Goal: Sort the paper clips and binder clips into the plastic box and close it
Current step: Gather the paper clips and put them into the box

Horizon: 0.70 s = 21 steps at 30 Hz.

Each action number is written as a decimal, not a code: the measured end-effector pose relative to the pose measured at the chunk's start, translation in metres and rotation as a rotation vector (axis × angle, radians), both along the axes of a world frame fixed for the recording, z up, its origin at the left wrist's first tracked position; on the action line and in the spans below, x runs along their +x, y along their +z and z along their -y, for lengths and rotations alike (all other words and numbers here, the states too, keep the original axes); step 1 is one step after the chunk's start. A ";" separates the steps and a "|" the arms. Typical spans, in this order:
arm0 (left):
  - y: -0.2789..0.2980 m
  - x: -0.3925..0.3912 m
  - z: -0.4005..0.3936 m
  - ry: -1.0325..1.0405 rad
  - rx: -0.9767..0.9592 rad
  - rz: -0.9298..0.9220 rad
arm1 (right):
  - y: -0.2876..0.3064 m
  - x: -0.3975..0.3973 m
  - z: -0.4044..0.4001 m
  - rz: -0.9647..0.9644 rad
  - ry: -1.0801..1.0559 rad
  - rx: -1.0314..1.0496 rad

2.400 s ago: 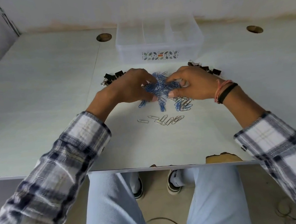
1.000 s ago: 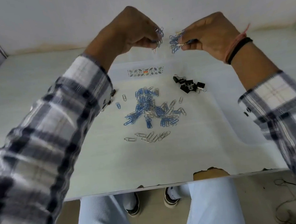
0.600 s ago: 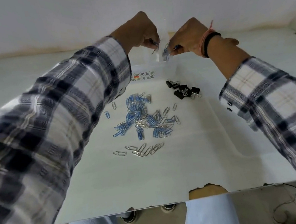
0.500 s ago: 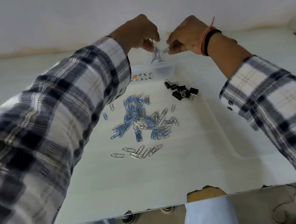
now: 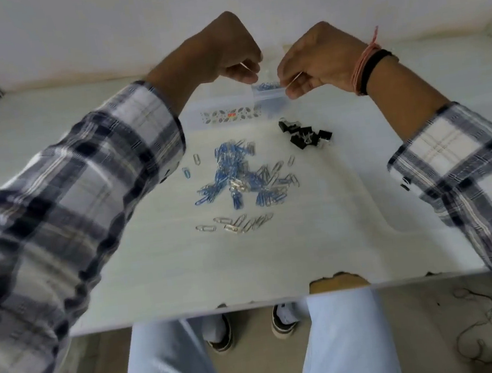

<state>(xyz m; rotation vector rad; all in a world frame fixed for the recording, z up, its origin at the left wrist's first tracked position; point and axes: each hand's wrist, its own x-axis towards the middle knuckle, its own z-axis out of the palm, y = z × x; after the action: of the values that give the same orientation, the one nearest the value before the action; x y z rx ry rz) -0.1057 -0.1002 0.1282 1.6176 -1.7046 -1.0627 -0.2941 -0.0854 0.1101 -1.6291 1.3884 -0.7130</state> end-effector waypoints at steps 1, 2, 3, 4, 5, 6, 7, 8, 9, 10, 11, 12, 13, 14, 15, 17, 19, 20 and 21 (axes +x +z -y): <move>-0.001 0.006 -0.014 -0.037 0.013 0.045 | -0.003 0.001 -0.011 -0.079 0.066 0.022; -0.004 0.012 -0.028 -0.086 0.033 0.109 | -0.008 0.004 -0.020 -0.178 0.133 0.043; -0.007 0.018 -0.042 -0.152 0.059 0.191 | -0.012 0.008 -0.029 -0.300 0.202 0.059; -0.011 0.024 -0.056 -0.230 0.090 0.285 | -0.017 0.012 -0.038 -0.436 0.273 0.070; -0.015 0.030 -0.069 -0.309 0.128 0.392 | -0.021 0.017 -0.047 -0.565 0.342 0.084; -0.020 0.035 -0.081 -0.379 0.166 0.520 | -0.026 0.022 -0.054 -0.668 0.406 0.106; -0.026 0.040 -0.092 -0.435 0.193 0.671 | -0.032 0.027 -0.059 -0.739 0.461 0.133; -0.032 0.045 -0.101 -0.475 0.208 0.817 | -0.037 0.031 -0.064 -0.788 0.509 0.158; -0.040 0.049 -0.108 -0.501 0.222 0.922 | -0.042 0.035 -0.068 -0.838 0.553 0.166; -0.047 0.053 -0.113 -0.514 0.246 0.969 | -0.047 0.038 -0.071 -0.905 0.584 0.151; -0.054 0.055 -0.118 -0.518 0.271 0.977 | -0.052 0.041 -0.071 -0.980 0.597 0.119; -0.062 0.058 -0.121 -0.518 0.280 0.970 | -0.056 0.044 -0.072 -1.041 0.595 0.077; -0.069 0.060 -0.123 -0.513 0.267 0.965 | -0.060 0.047 -0.072 -1.077 0.583 0.035; -0.076 0.061 -0.124 -0.508 0.245 0.962 | -0.064 0.050 -0.071 -1.082 0.569 0.006; -0.081 0.062 -0.124 -0.502 0.214 0.952 | -0.067 0.054 -0.071 -1.055 0.557 -0.014; -0.090 0.060 -0.123 -0.460 0.138 0.882 | -0.075 0.061 -0.070 -0.937 0.543 -0.061; -0.096 0.059 -0.120 -0.364 0.026 0.730 | -0.081 0.065 -0.069 -0.795 0.518 -0.148; -0.098 0.059 -0.118 -0.312 -0.030 0.648 | -0.083 0.064 -0.068 -0.732 0.493 -0.185; -0.099 0.060 -0.116 -0.269 -0.065 0.594 | -0.083 0.063 -0.067 -0.684 0.468 -0.210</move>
<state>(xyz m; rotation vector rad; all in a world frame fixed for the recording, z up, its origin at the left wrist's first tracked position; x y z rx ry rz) -0.0461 0.0160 0.0292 1.8129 -2.3662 -0.6581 -0.2307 -0.0186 0.0267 -2.3942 1.3140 -0.0080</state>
